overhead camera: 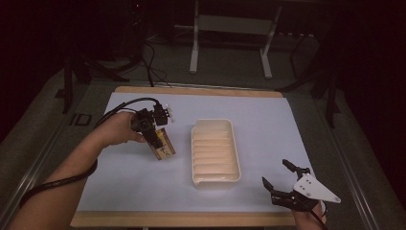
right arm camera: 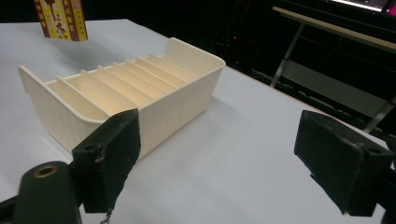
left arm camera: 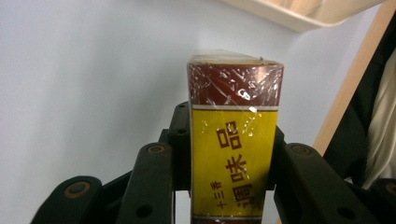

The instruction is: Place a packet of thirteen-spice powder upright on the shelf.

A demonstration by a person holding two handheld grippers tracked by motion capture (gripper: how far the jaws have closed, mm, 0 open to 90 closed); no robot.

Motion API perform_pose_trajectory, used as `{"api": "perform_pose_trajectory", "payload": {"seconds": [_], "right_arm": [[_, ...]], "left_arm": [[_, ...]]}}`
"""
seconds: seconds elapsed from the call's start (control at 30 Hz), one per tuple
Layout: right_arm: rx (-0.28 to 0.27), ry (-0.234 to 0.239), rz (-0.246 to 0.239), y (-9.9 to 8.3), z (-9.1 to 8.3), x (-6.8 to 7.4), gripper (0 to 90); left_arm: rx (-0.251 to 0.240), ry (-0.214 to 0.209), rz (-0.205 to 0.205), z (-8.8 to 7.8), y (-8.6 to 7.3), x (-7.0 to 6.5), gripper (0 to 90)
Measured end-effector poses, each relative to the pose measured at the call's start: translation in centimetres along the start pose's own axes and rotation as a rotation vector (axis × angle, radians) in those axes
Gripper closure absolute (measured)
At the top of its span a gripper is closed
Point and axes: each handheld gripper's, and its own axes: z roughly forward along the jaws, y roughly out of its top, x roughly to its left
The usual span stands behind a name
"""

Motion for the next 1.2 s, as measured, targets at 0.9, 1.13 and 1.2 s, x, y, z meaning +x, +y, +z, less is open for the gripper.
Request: {"api": "perform_pose_trajectory", "payload": {"seconds": [0.9,1.13,1.2], "right_arm": [[0.0,-0.001,0.002,0.0,-0.1,0.0,14.5],[-0.004,-0.002,-0.001,0.1,-0.2,0.0,14.5],[-0.004,-0.002,0.001,0.1,-0.2,0.0,14.5]], "left_arm": [[-0.171,-0.007,0.141,-2.0,4.7,-5.1,68.1],[-0.229,0.001,0.153,-2.1,5.2,-6.3,68.2],[-0.247,0.001,0.157,-2.0,5.2,-6.6,68.2]]}}
